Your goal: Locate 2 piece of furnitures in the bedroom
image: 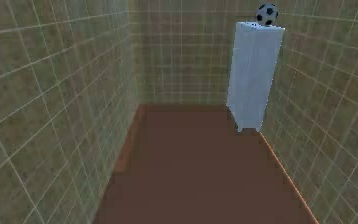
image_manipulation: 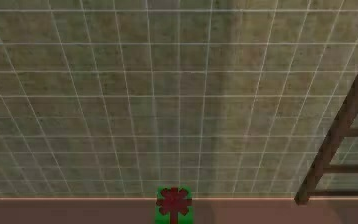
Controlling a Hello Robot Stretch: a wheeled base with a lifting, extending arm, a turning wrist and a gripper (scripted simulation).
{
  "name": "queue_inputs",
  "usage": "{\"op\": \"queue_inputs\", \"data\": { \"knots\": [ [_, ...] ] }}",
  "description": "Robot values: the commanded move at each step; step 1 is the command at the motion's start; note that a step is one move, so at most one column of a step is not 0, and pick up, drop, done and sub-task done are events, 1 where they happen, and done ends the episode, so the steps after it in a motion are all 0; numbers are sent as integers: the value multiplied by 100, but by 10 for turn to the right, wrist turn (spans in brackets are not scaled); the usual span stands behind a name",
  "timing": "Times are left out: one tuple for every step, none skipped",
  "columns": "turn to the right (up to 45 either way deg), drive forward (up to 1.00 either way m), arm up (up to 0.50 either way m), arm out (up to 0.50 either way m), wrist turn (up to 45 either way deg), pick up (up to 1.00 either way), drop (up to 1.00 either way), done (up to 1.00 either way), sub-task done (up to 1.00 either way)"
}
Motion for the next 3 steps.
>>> {"op": "queue_inputs", "data": {
  "knots": [
    [-450,0,0,0,0,0,0,0,0],
    [-450,0,0,0,0,0,0,0,0],
    [-210,0,0,0,0,0,0,0,0]
  ]
}}
